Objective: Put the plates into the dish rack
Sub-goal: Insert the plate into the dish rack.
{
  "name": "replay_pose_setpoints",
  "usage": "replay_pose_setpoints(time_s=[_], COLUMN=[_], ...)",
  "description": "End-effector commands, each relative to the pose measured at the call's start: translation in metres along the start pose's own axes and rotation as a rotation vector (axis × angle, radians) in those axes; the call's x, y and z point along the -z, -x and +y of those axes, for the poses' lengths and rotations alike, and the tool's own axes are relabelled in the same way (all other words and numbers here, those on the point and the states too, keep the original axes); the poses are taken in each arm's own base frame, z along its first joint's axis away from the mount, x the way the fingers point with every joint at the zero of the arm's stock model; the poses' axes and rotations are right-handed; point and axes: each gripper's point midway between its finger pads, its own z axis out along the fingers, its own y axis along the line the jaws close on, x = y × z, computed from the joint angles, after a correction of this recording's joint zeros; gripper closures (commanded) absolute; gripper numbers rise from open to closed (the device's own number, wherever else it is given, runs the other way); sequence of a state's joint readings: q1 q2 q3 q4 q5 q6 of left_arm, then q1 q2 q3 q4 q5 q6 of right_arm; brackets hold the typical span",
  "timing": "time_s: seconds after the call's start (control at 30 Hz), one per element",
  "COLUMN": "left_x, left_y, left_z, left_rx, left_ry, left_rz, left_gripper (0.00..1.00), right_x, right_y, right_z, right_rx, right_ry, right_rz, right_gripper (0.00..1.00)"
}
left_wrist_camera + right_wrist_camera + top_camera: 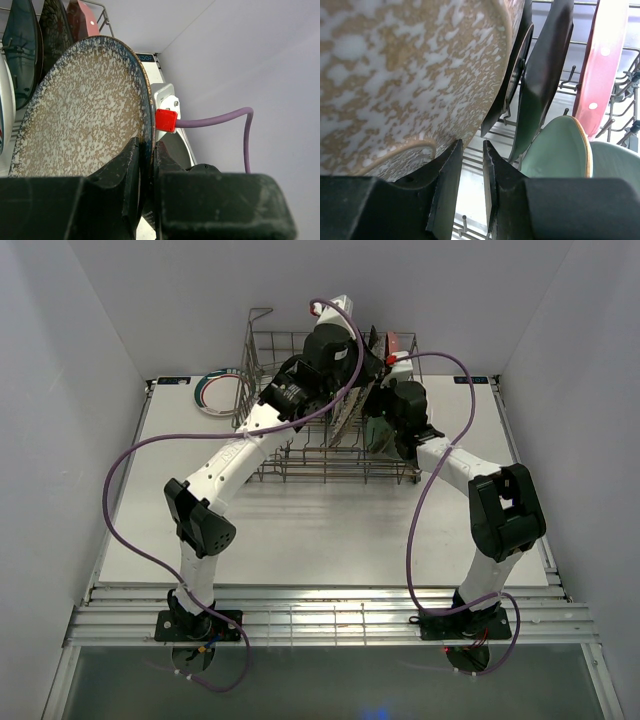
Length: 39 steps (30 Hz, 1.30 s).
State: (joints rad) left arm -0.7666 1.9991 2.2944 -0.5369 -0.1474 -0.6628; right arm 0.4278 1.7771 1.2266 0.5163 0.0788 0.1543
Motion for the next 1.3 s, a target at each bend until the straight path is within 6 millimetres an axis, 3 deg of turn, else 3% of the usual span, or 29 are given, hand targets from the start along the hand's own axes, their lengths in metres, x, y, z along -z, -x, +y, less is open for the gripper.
replay_pose_setpoints(time_s=[0.0, 0.33, 0.53, 0.7, 0.83, 0.97, 1.0, 1.17, 1.27], left_x=[0.080, 0.074, 0.081, 0.087, 0.085, 0.081, 0.076, 0.073, 0.072], left_y=[0.044, 0.014, 0.028, 0.027, 0.037, 0.048, 0.046, 0.048, 0.053], left_z=[-0.119, -0.113, -0.122, -0.125, -0.121, -0.122, -0.119, -0.119, -0.117], left_rx=[0.135, 0.170, 0.175, 0.164, 0.145, 0.132, 0.131, 0.144, 0.143], left_ry=[-0.400, -0.399, -0.423, -0.429, -0.401, -0.391, -0.381, -0.379, -0.373], left_rz=[-0.054, 0.050, 0.016, 0.017, -0.032, -0.073, -0.067, -0.064, -0.076], left_gripper=[1.00, 1.00, 1.00, 1.00, 1.00, 1.00, 1.00, 1.00, 1.00], right_x=[0.004, 0.011, 0.013, 0.016, 0.031, 0.047, 0.052, 0.073, 0.089], right_y=[0.038, 0.040, 0.039, 0.034, 0.044, 0.044, 0.035, 0.035, 0.037], right_z=[0.037, 0.038, 0.038, 0.039, 0.039, 0.039, 0.038, 0.037, 0.038], right_rx=[-0.020, -0.021, -0.026, -0.035, -0.049, -0.052, -0.057, -0.066, -0.066], right_ry=[0.125, 0.129, 0.131, 0.132, 0.129, 0.133, 0.133, 0.135, 0.140], right_rz=[-0.137, -0.151, -0.151, -0.139, -0.150, -0.144, -0.130, -0.149, -0.155], right_gripper=[0.70, 0.70, 0.70, 0.67, 0.61, 0.57, 0.56, 0.54, 0.43])
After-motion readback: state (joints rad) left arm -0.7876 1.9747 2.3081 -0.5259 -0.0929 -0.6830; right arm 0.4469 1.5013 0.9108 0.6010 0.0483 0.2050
